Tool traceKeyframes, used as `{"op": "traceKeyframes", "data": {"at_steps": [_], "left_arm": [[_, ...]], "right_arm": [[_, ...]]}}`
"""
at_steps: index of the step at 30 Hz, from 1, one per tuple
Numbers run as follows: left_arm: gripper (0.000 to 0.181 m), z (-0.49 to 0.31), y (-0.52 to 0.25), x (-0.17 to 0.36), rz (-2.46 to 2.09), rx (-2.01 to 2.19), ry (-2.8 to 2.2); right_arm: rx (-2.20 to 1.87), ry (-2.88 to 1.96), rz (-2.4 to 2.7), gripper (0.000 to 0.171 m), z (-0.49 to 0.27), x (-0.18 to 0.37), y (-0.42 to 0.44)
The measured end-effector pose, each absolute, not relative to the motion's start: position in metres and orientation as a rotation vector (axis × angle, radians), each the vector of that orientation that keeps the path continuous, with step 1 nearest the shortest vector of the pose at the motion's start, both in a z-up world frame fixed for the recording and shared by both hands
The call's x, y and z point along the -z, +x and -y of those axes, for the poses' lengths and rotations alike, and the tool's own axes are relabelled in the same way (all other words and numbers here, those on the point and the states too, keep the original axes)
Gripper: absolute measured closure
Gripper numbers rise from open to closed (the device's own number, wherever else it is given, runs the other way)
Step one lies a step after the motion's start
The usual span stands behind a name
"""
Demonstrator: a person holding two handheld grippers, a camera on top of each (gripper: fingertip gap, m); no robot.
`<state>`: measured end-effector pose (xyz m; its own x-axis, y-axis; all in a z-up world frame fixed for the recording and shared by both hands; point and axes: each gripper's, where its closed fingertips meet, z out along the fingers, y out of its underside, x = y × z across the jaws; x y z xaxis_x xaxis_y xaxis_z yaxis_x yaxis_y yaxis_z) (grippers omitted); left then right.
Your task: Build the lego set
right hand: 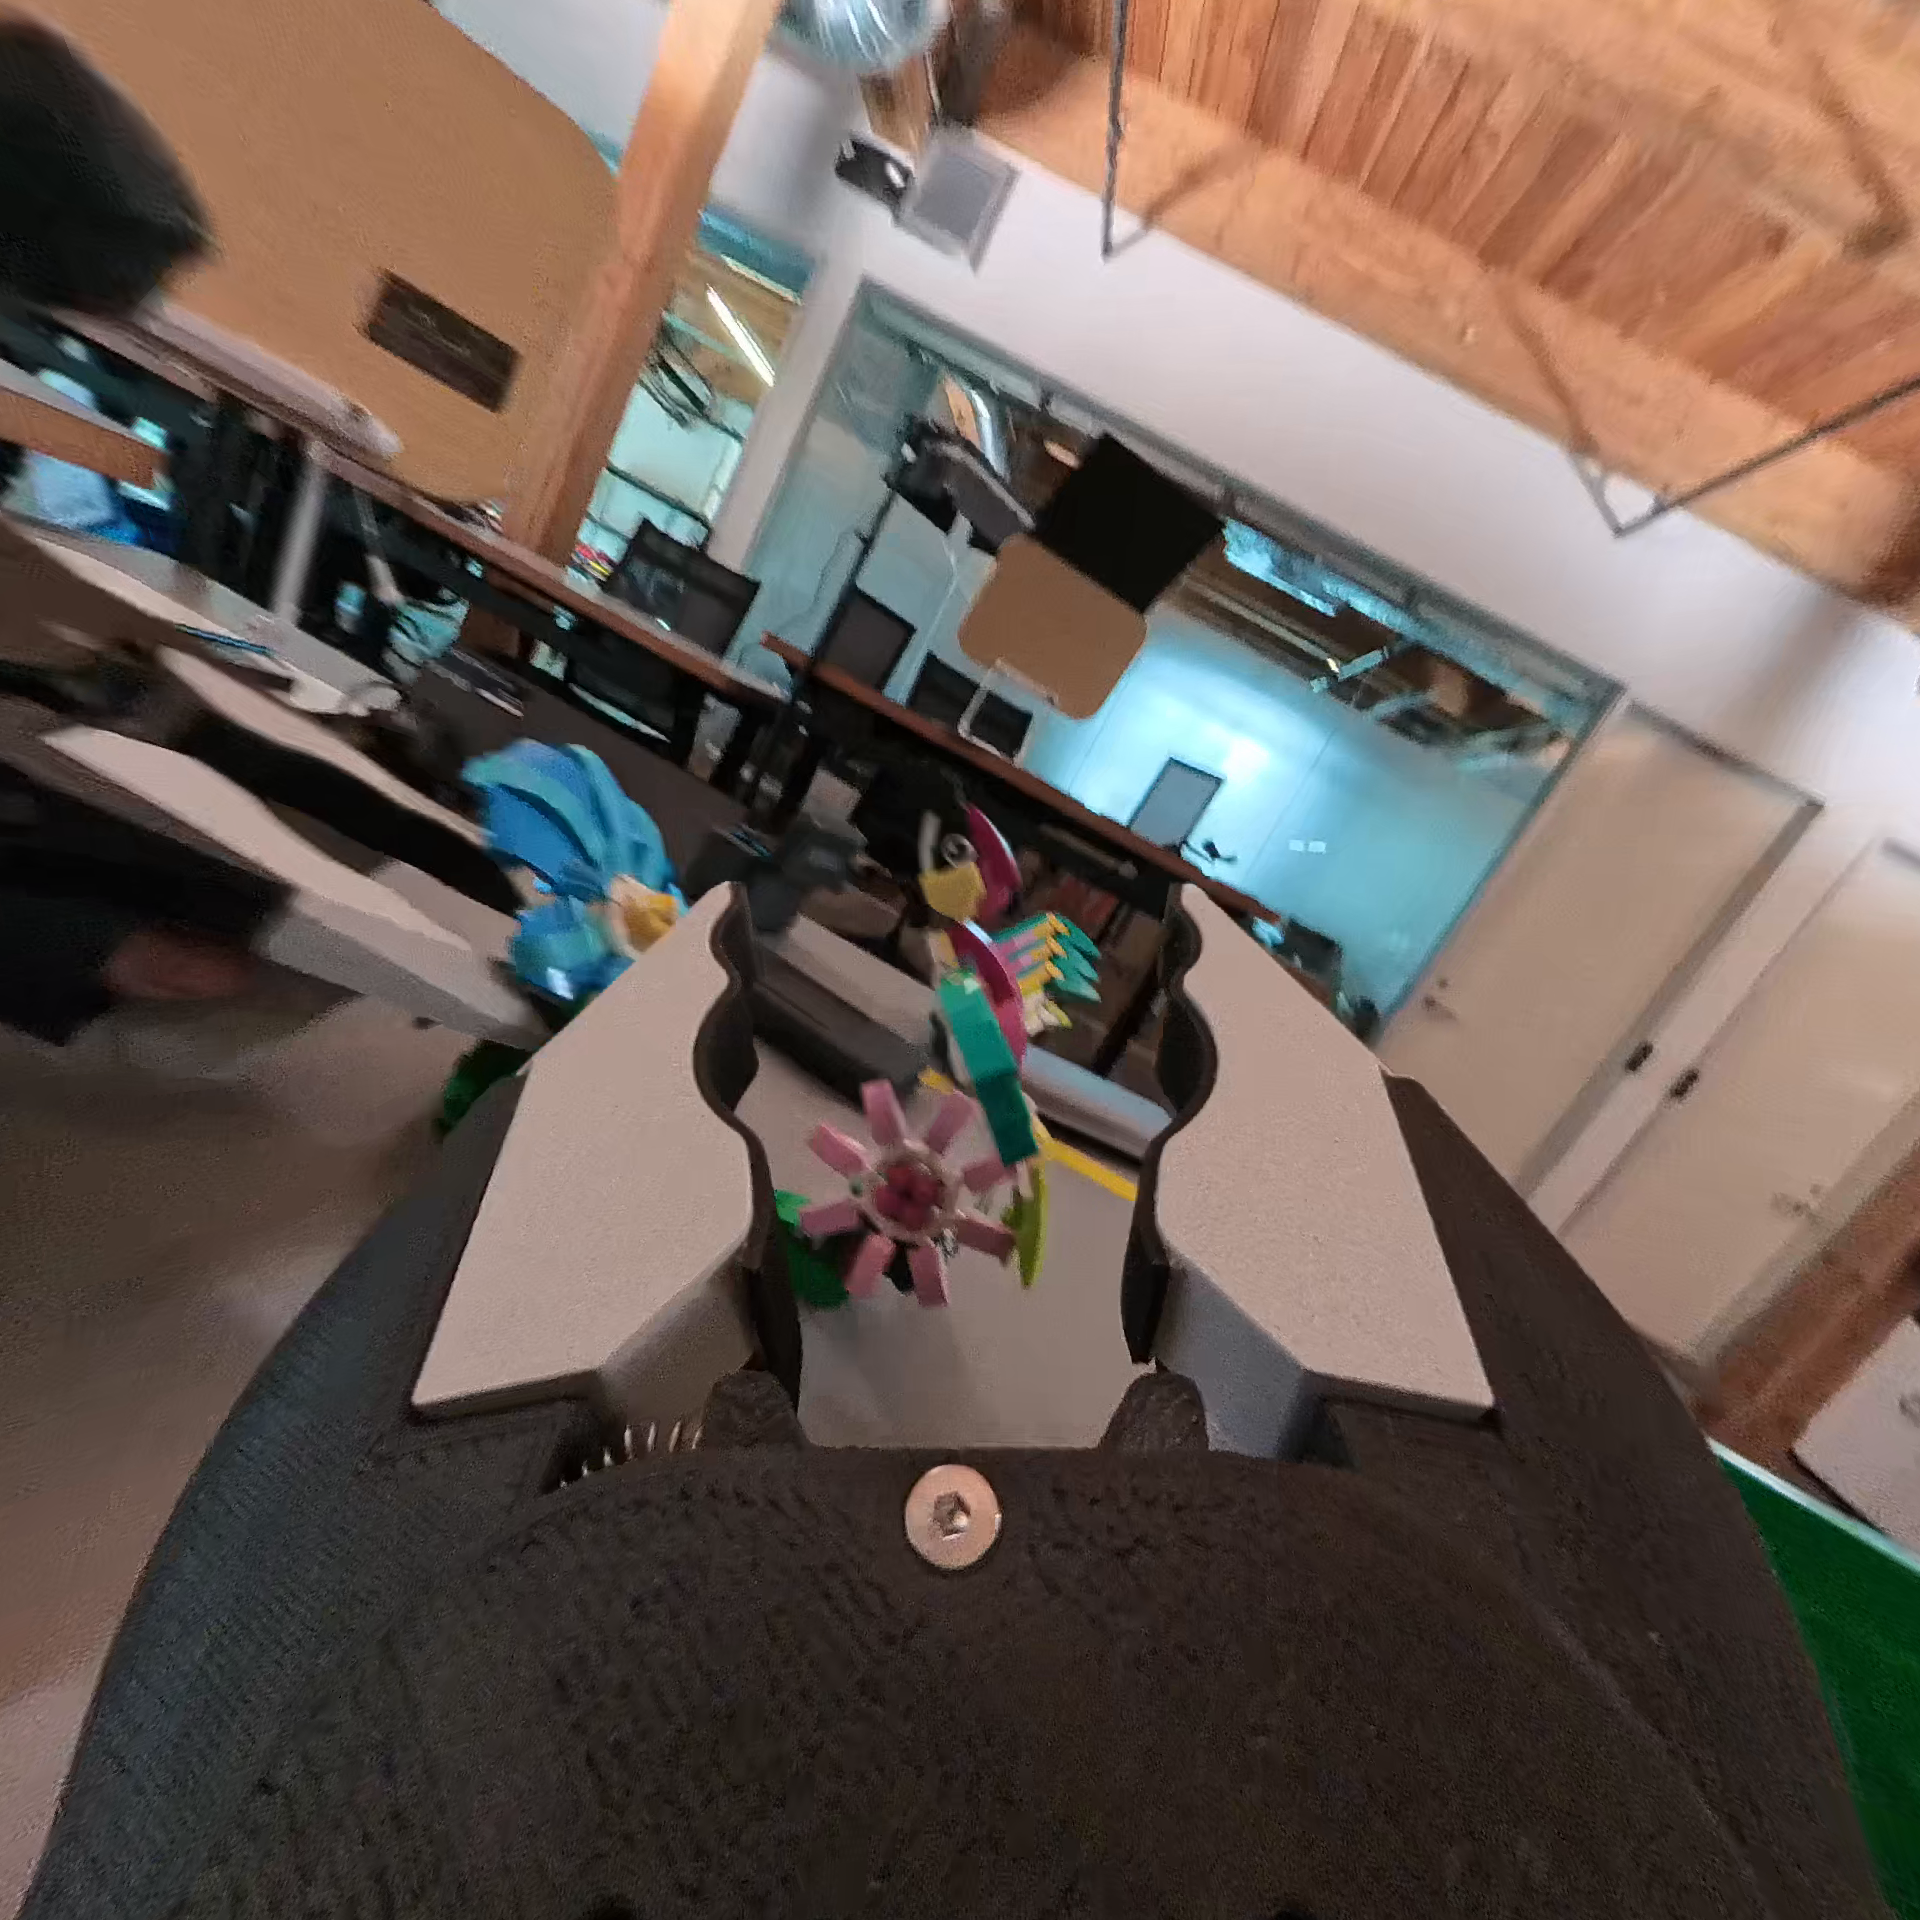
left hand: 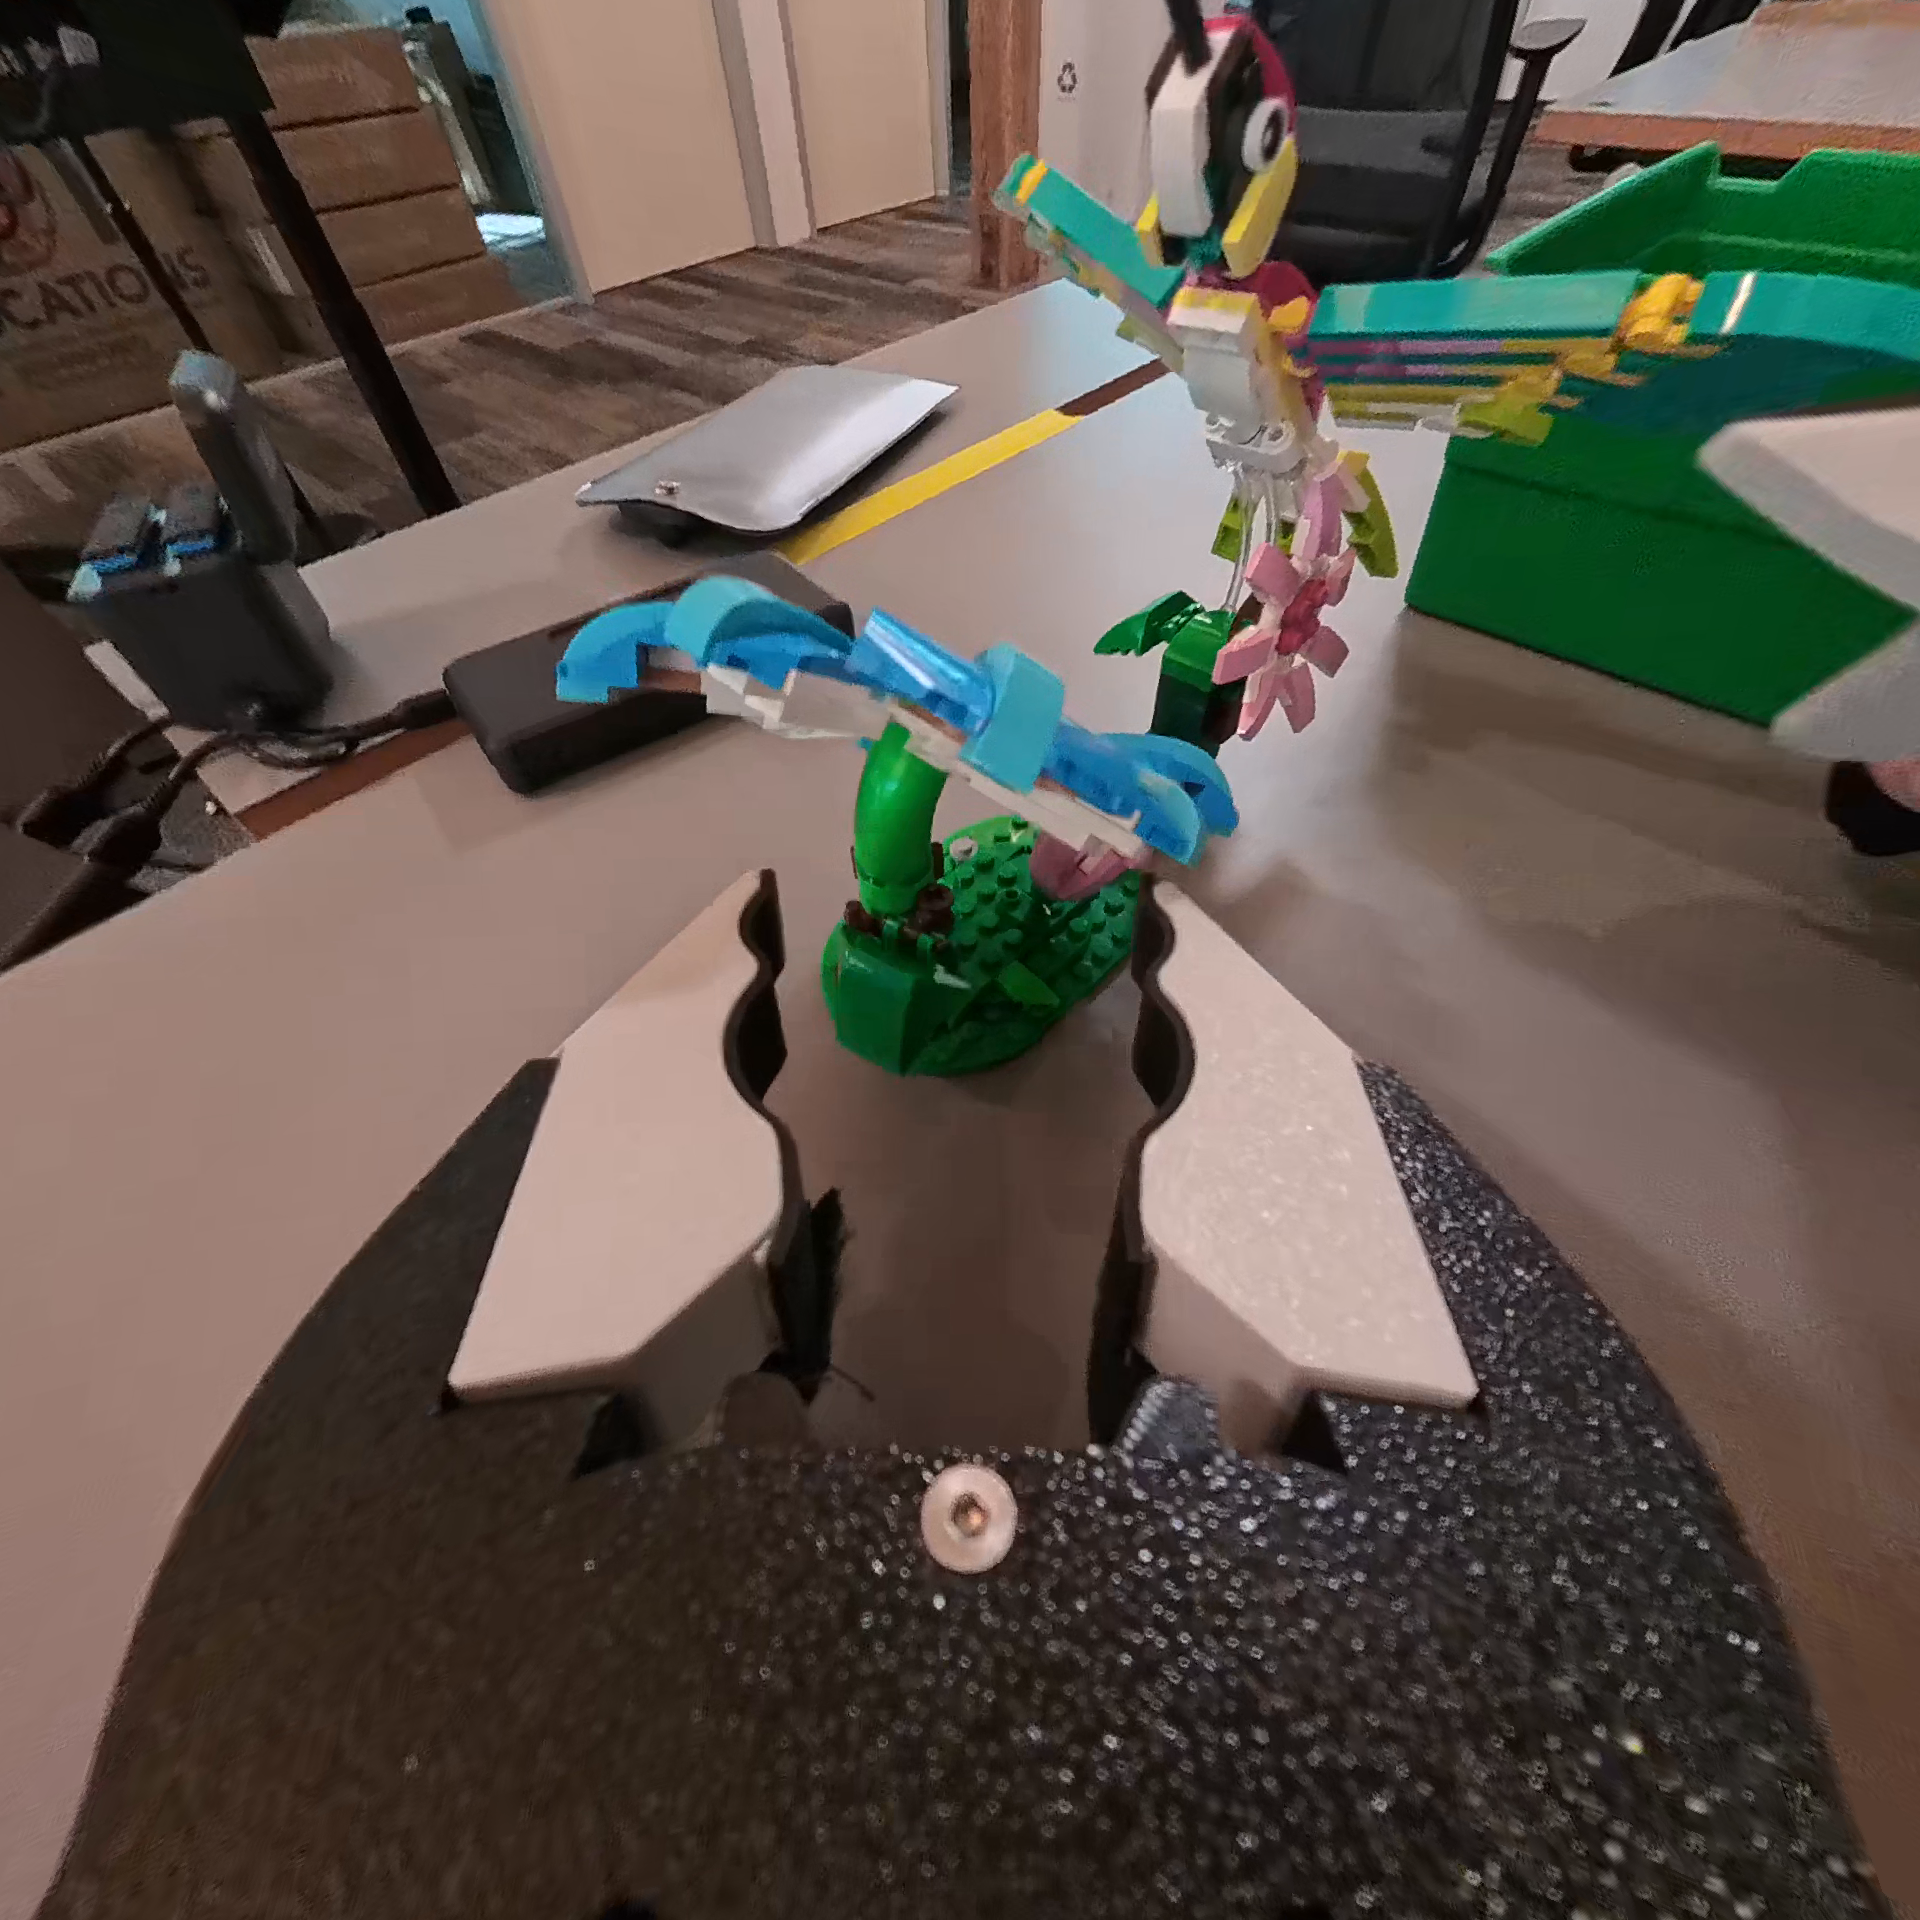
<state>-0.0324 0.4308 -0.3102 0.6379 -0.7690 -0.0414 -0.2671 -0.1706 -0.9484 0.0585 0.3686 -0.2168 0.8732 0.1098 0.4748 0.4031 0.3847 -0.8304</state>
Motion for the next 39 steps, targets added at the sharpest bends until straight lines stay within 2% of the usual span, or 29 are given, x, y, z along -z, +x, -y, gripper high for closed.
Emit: {"op": "traceKeyframes", "data": {"at_steps": [7, 16, 19, 21, 25, 29, 39], "left_arm": [[0.127, -0.438, -0.021, 0.314, -0.989, 0.579, -1.688], [0.137, -0.431, -0.022, 0.314, -1.040, 0.626, -1.663], [0.129, -0.429, -0.028, 0.312, -0.996, 0.577, -1.668], [0.129, -0.428, -0.037, 0.307, -0.921, 0.527, -1.656], [0.138, -0.426, -0.053, 0.298, -0.752, 0.385, -1.652], [0.147, -0.411, -0.040, 0.310, -0.843, 0.213, -1.662], [0.152, -0.399, -0.017, 0.313, -0.933, 0.297, -1.648]], "right_arm": [[0.136, -1.128, 0.786, 0.107, -0.355, 0.237, -0.009], [0.167, -1.209, 0.836, 0.116, -0.377, 0.255, -0.030], [0.194, -1.212, 0.824, 0.122, -0.376, 0.255, -0.024], [0.207, -1.247, 0.808, 0.126, -0.379, 0.259, -0.017], [0.288, -1.341, 0.734, 0.147, -0.381, 0.264, 0.008], [0.322, -1.465, 0.673, 0.170, -0.383, 0.274, 0.028], [0.292, -1.737, 0.666, 0.171, -0.391, 0.313, 0.039]]}}
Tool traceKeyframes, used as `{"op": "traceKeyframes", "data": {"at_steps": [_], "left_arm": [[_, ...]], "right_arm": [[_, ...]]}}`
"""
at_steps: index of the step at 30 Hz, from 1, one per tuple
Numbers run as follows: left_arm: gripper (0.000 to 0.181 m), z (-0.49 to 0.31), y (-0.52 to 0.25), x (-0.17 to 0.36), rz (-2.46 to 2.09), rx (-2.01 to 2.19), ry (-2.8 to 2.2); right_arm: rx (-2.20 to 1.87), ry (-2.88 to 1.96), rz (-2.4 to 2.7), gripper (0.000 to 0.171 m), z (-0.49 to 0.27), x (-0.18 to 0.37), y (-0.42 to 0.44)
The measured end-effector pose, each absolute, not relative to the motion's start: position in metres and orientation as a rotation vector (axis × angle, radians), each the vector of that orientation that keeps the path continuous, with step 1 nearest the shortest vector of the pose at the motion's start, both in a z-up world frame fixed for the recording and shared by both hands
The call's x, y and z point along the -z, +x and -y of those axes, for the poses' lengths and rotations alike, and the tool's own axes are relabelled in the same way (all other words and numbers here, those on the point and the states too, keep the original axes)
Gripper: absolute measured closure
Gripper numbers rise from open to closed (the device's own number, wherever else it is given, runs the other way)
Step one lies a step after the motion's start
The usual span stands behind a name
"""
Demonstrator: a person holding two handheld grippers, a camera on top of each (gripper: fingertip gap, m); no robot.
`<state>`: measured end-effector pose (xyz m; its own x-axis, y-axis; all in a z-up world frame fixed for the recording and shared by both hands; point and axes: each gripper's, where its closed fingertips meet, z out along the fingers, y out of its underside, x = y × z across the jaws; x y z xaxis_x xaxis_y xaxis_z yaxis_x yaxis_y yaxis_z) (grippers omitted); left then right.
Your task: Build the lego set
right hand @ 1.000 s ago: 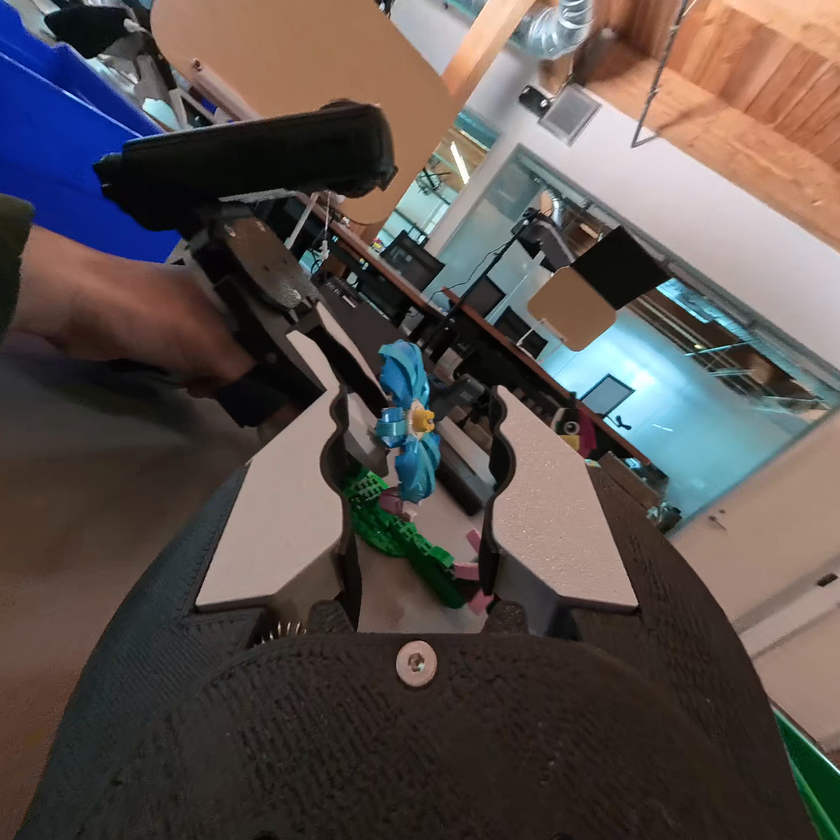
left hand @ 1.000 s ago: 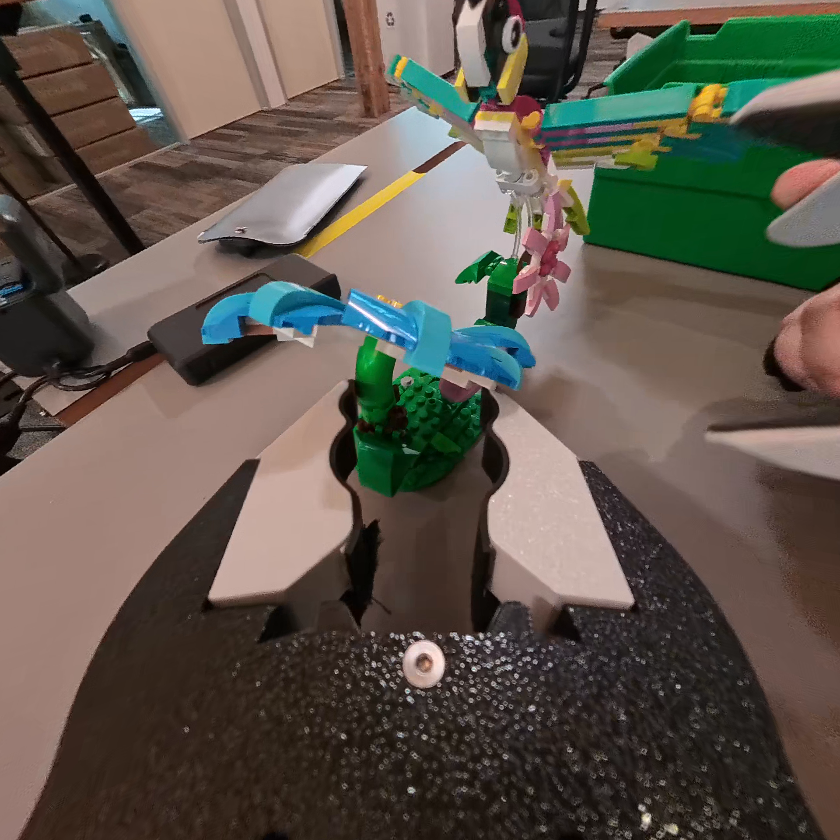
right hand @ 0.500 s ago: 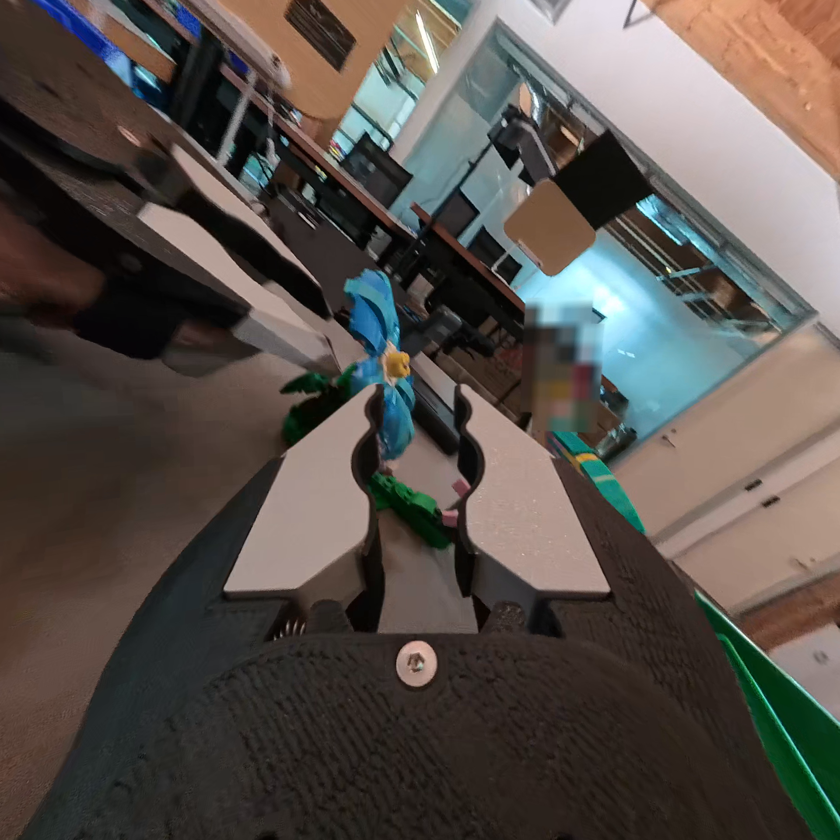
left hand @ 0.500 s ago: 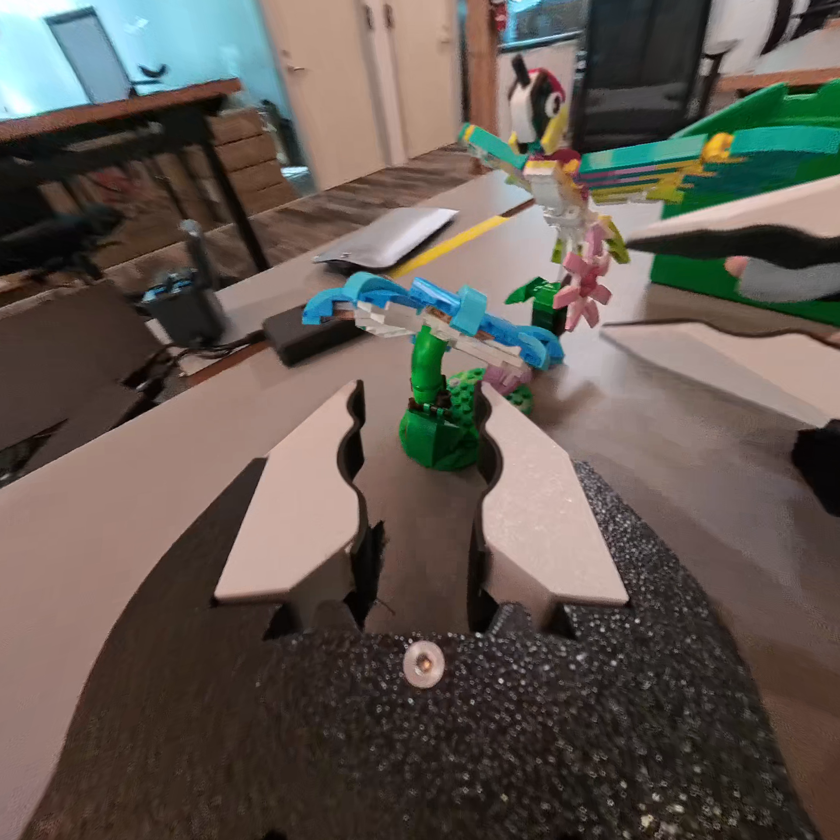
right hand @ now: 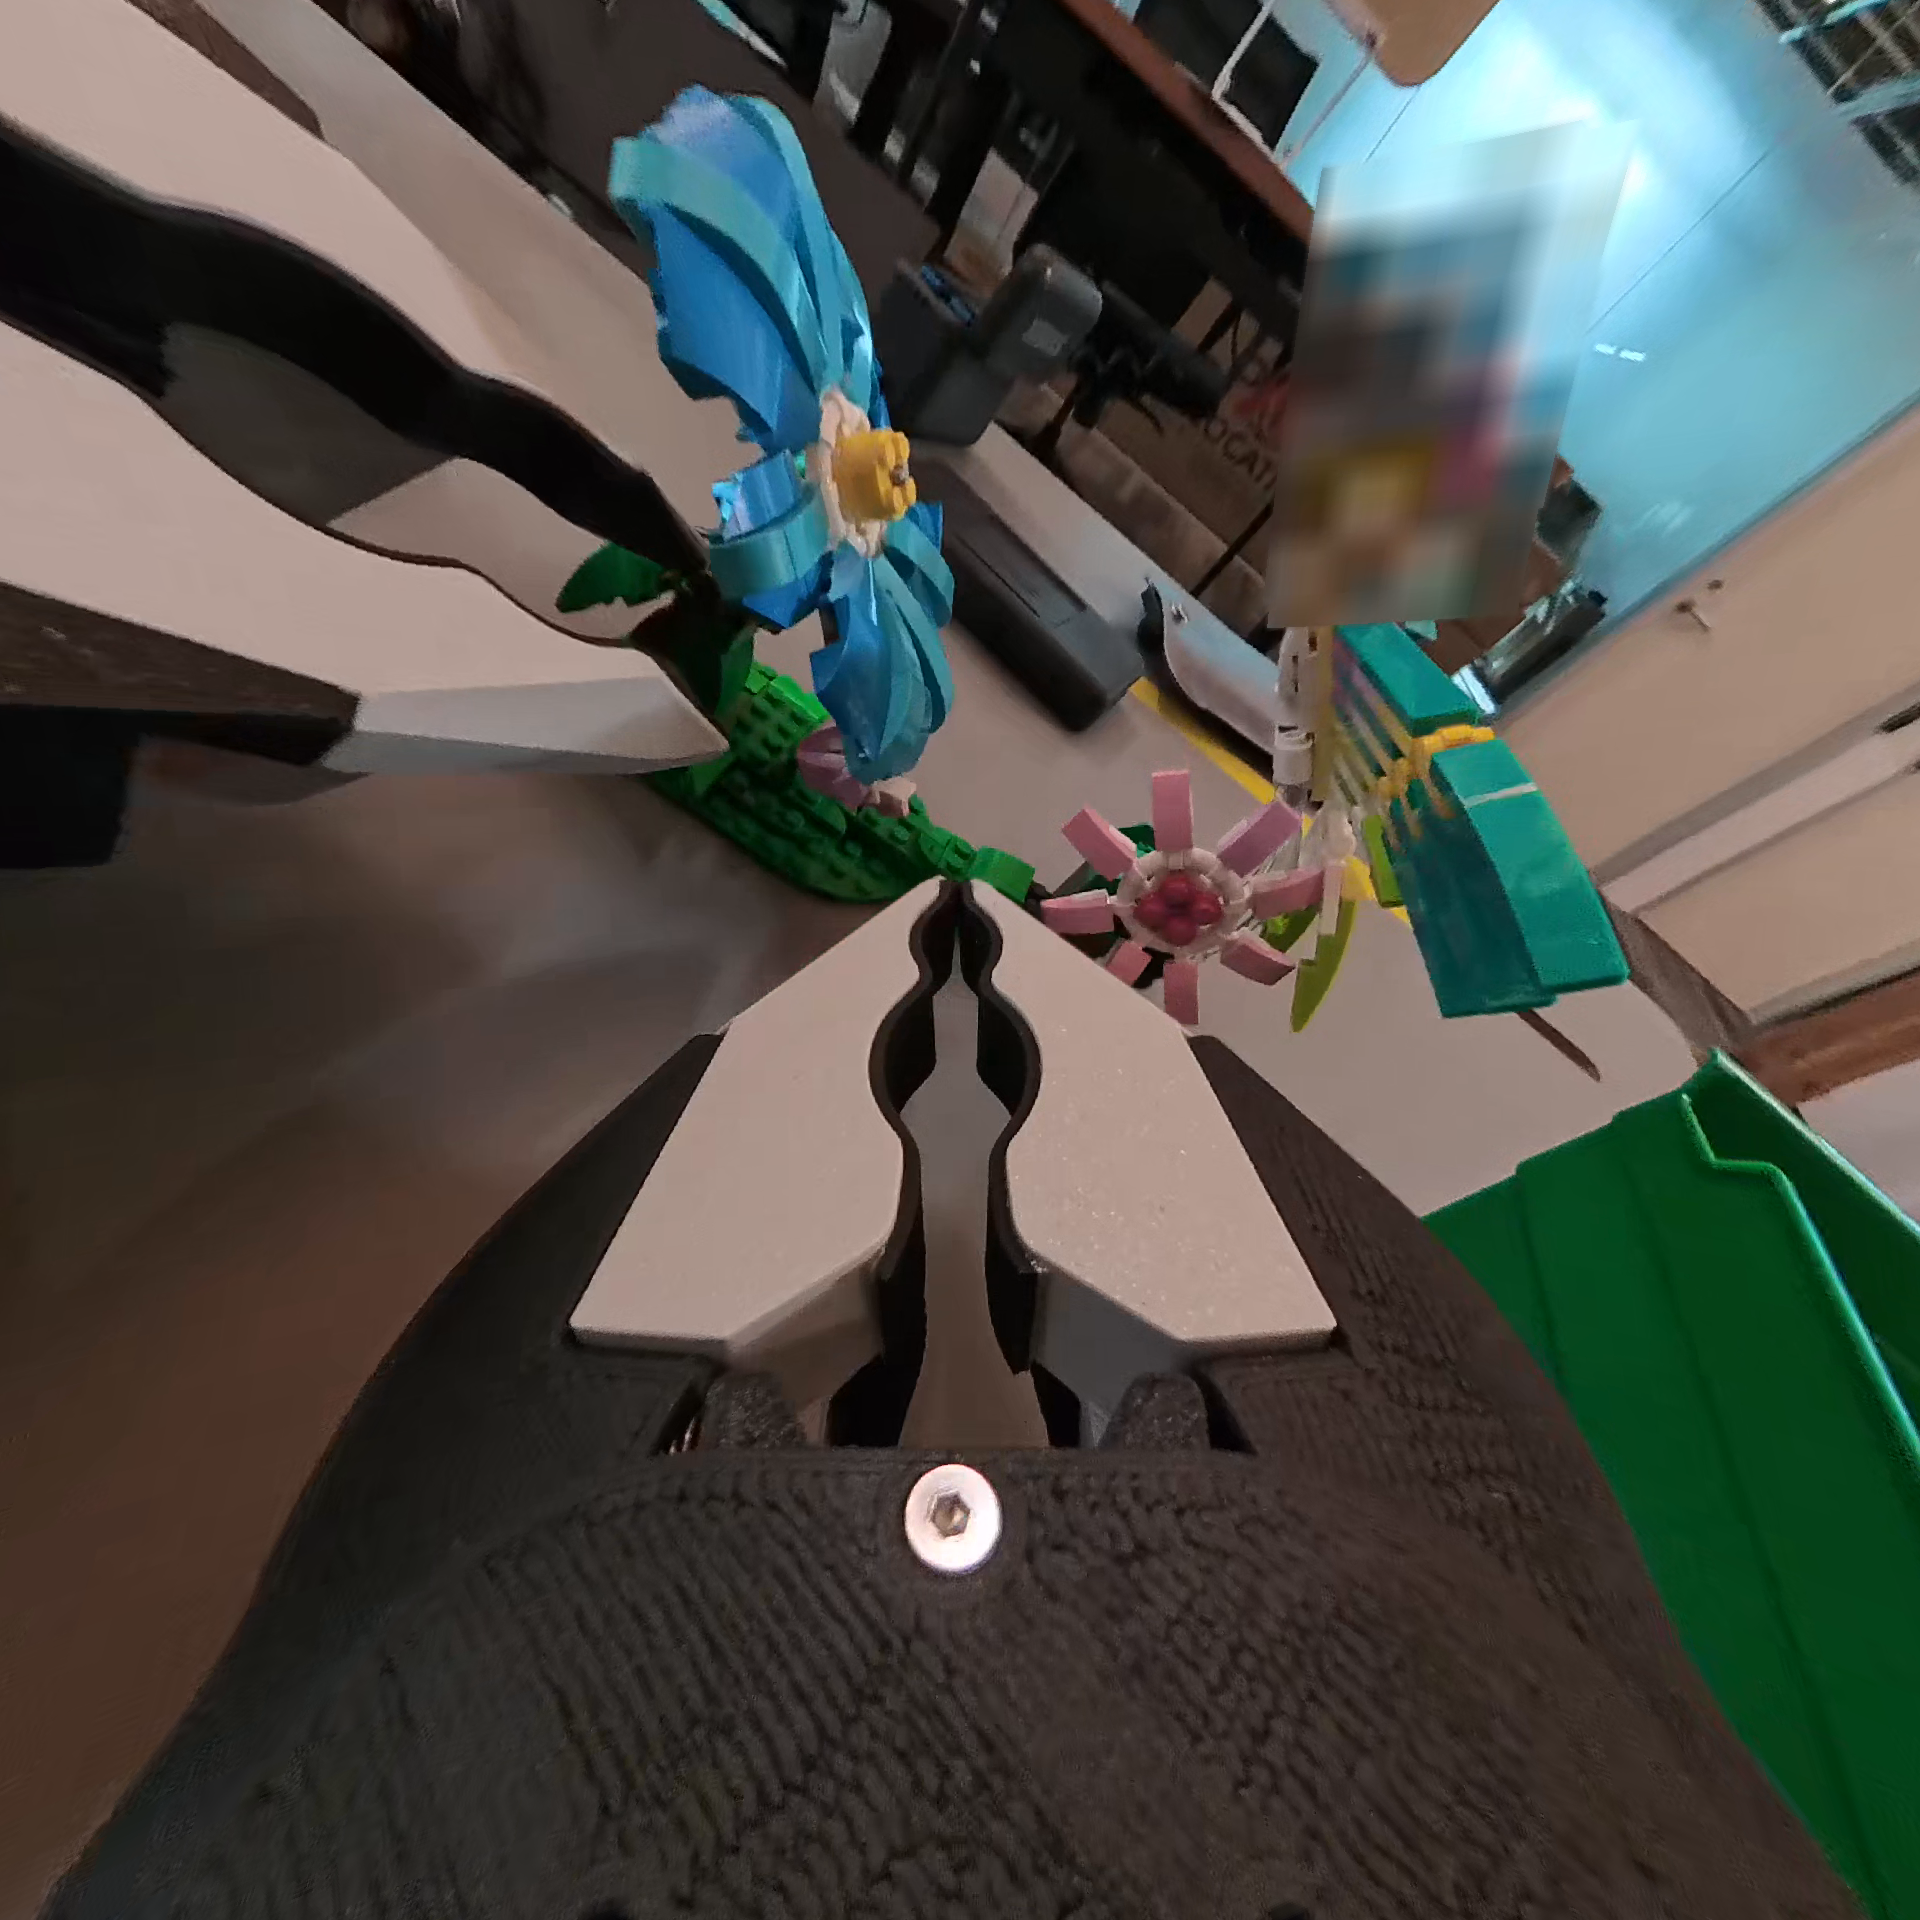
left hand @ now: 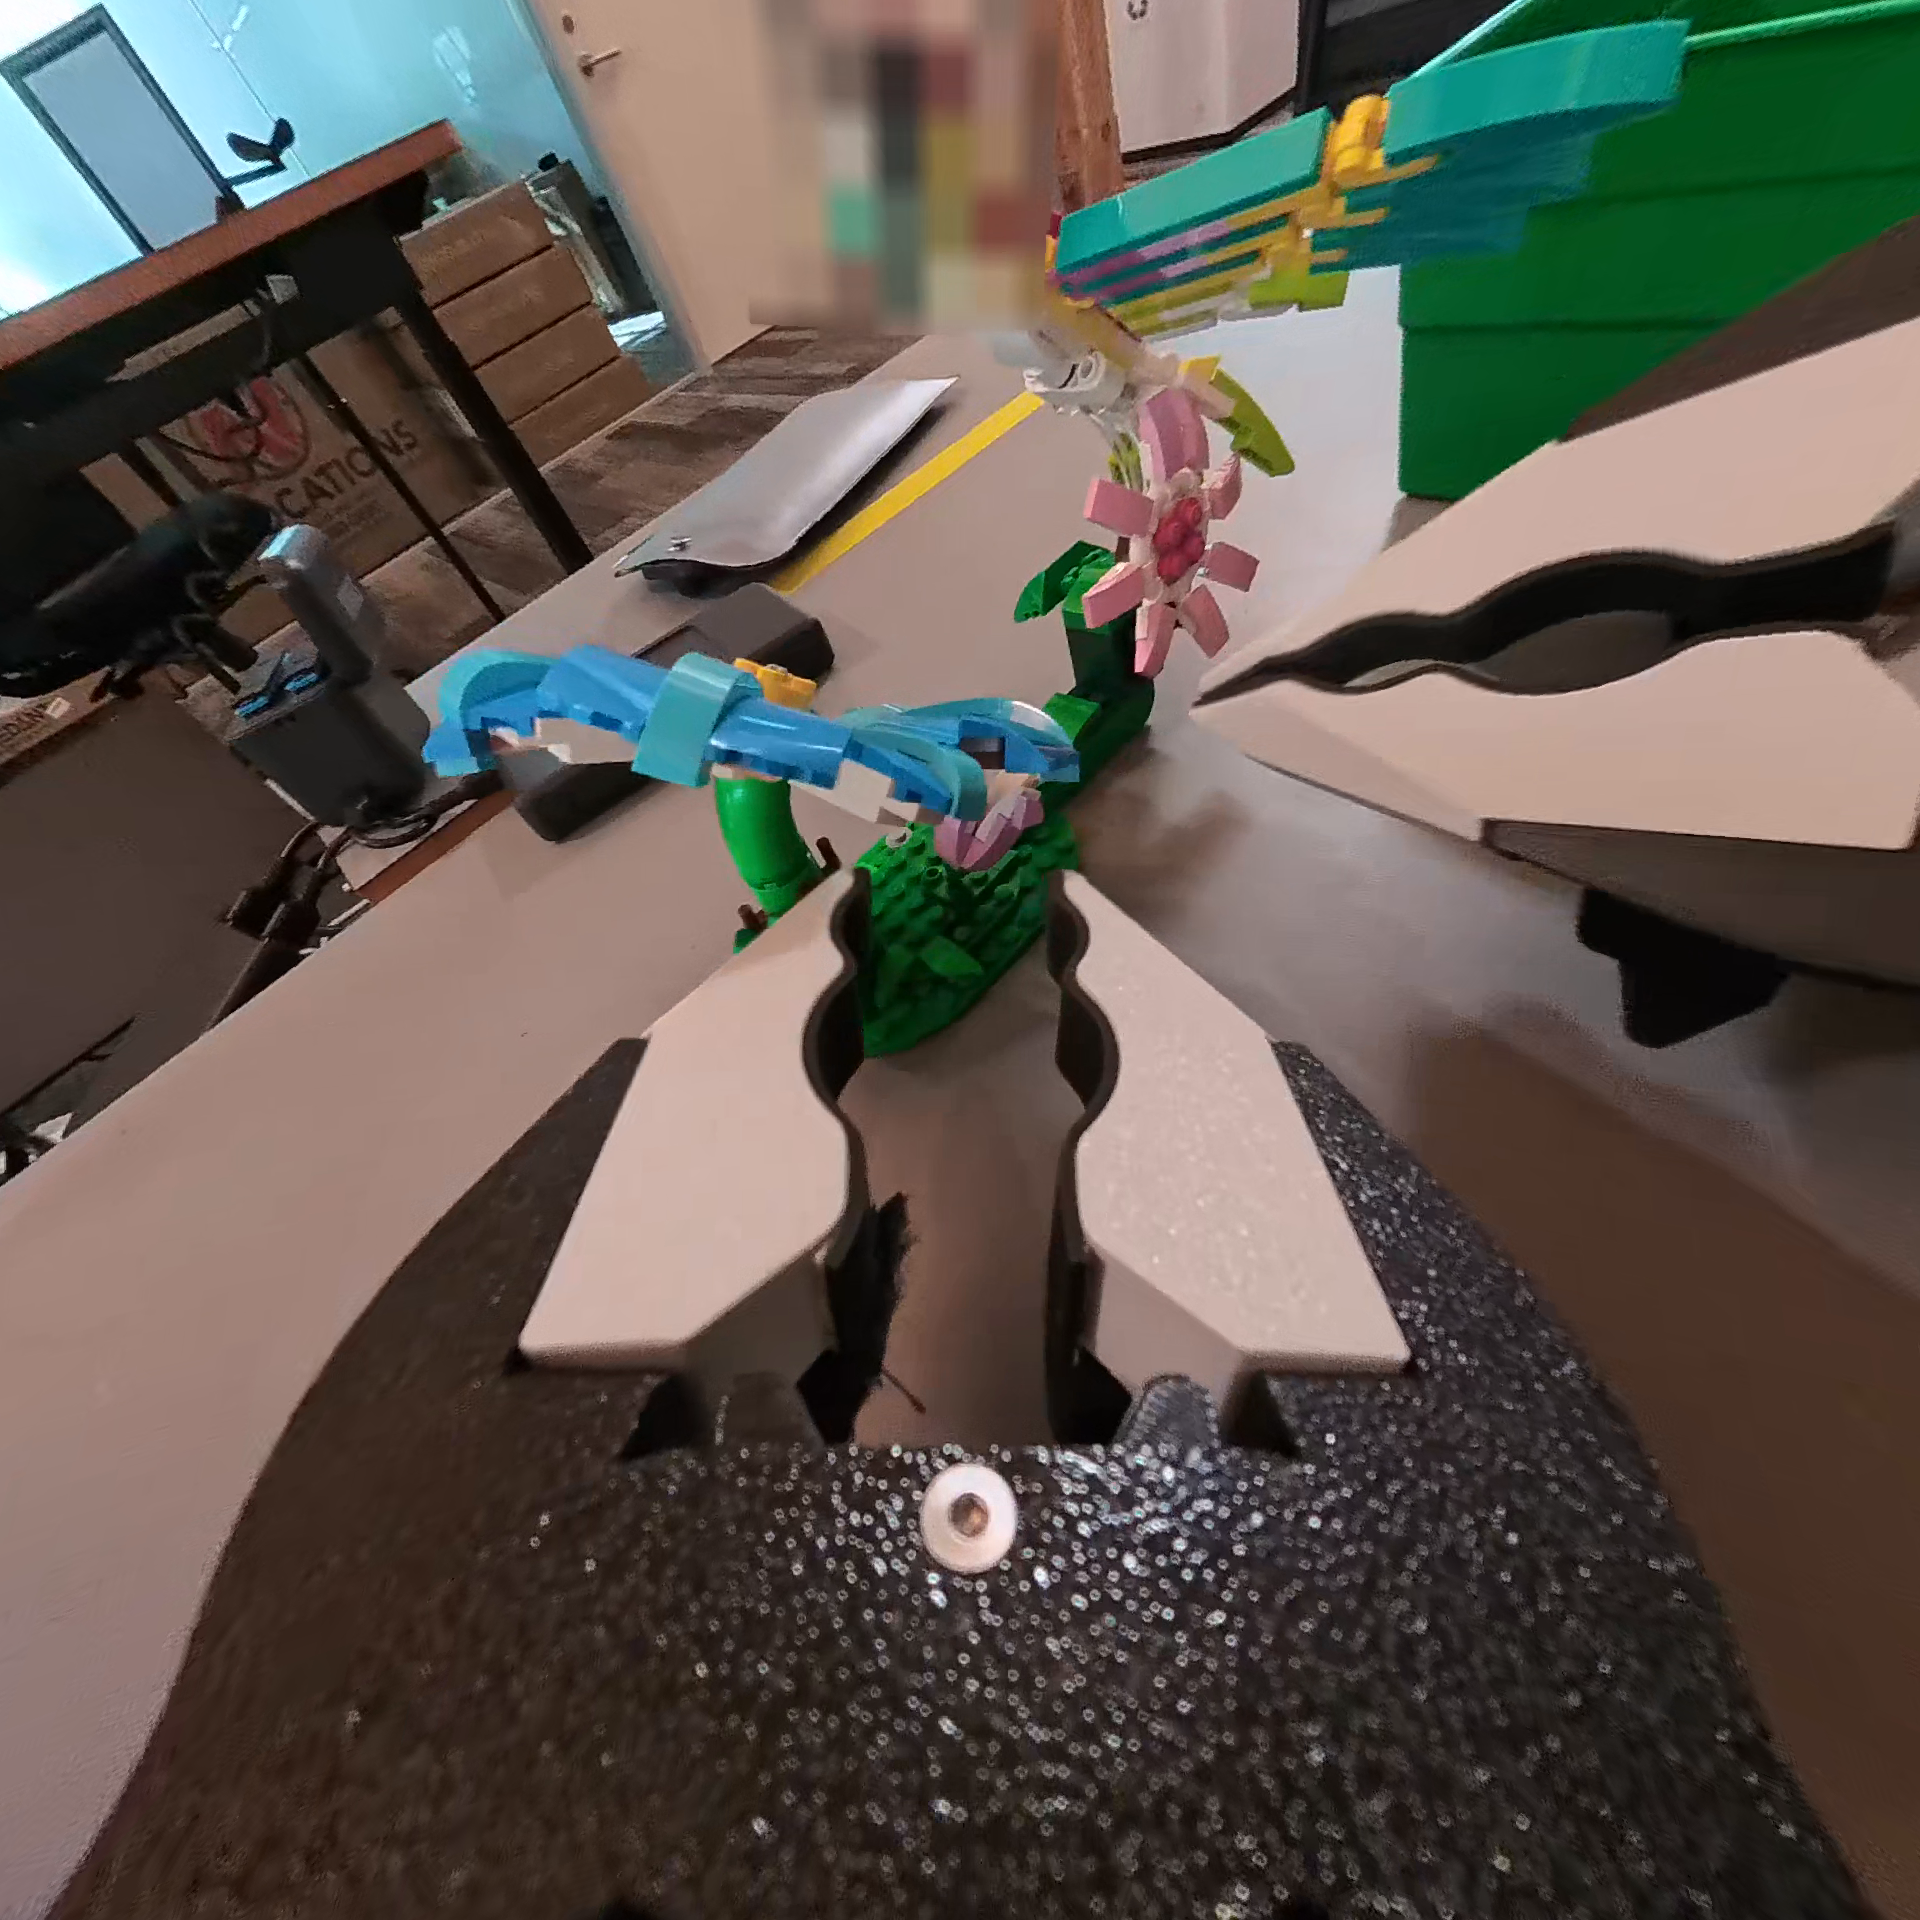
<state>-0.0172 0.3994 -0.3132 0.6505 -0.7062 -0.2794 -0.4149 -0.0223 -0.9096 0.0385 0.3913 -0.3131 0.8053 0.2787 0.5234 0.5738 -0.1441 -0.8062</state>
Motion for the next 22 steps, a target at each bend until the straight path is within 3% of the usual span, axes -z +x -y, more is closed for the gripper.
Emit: {"op": "traceKeyframes", "data": {"at_steps": [9, 17, 22], "left_arm": [[0.166, -0.390, -0.004, 0.317, -1.015, 0.354, -1.651], [0.181, -0.390, -0.007, 0.319, -1.021, 0.352, -1.679], [0.181, -0.399, -0.022, 0.318, -0.993, 0.280, -1.714]], "right_arm": [[0.226, -1.844, 0.625, 0.171, -0.394, 0.322, 0.045], [-0.101, -1.930, 0.690, 0.171, -0.371, 0.312, 0.026], [-0.170, -1.980, 0.643, 0.171, -0.363, 0.299, 0.033]]}}
